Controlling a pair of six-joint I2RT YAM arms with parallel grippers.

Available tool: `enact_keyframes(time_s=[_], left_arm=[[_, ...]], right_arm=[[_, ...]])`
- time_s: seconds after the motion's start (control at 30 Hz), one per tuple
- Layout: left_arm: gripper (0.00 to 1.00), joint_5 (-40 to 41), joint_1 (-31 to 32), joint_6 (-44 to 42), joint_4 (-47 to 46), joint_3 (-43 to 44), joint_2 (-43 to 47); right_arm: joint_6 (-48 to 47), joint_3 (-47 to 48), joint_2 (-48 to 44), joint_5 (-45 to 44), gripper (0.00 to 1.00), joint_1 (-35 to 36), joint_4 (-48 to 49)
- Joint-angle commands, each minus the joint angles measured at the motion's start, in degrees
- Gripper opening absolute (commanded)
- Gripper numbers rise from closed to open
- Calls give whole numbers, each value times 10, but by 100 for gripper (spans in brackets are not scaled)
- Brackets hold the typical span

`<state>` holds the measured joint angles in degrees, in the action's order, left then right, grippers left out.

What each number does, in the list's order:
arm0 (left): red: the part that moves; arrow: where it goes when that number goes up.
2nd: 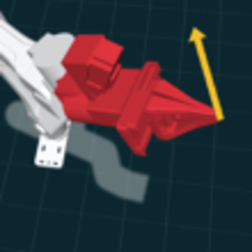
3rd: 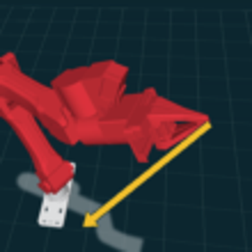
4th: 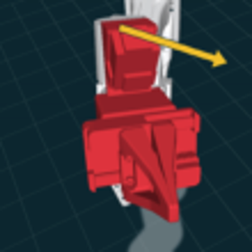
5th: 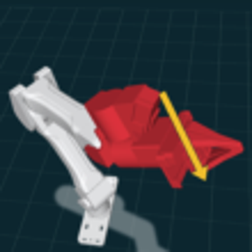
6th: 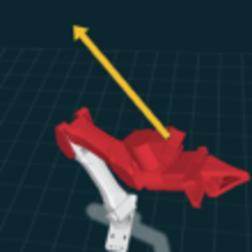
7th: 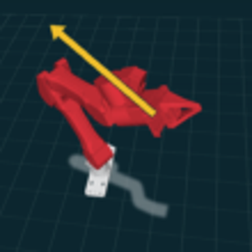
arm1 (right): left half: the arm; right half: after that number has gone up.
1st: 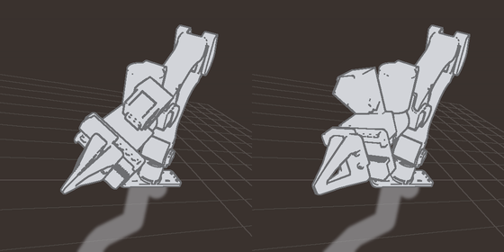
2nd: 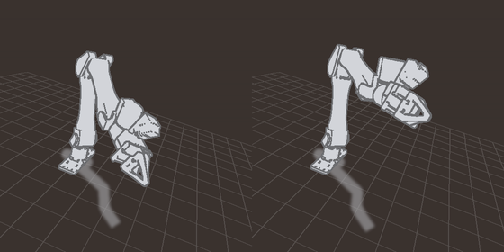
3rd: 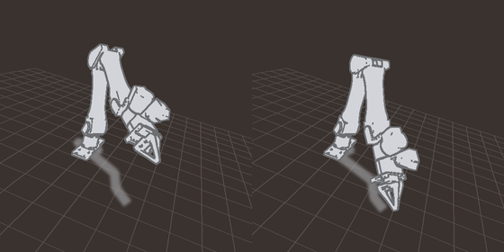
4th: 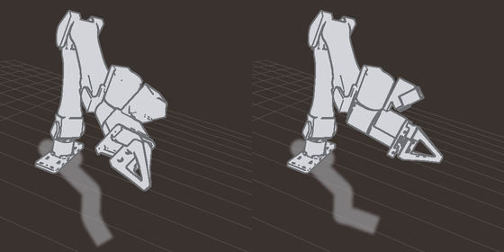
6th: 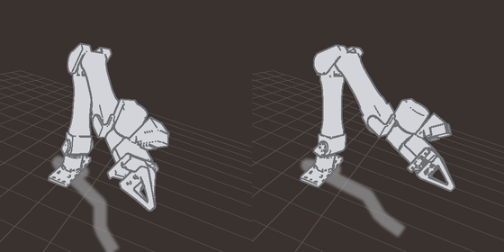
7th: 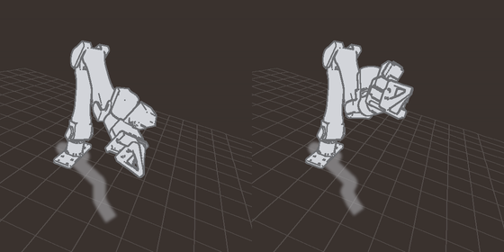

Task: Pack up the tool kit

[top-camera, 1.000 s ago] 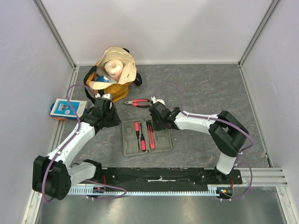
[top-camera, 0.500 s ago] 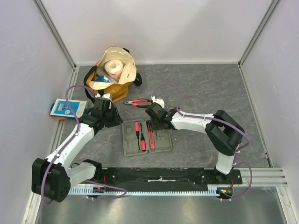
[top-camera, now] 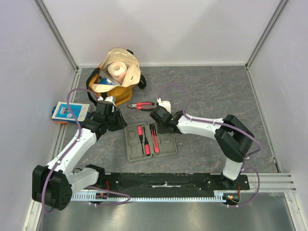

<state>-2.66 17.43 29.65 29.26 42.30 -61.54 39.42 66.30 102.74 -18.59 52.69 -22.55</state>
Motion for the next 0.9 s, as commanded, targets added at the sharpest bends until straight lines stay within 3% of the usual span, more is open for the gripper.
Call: enact_keyframes(time_s=[0.0, 0.2, 0.6, 0.87], left_arm=[[39, -15, 1, 16, -25, -3, 11], [41, -13, 1, 26, -26, -5, 18], [45, -13, 1, 32, -37, -15, 42], [45, -17, 2, 32, -37, -15, 44]], right_arm=[[-6, 31, -9, -20, 20, 7, -11], [-18, 46, 5, -14, 15, 15, -11], [-27, 44, 40, 0, 15, 16, -14], [-31, 30, 73, 34, 1, 16, -16]])
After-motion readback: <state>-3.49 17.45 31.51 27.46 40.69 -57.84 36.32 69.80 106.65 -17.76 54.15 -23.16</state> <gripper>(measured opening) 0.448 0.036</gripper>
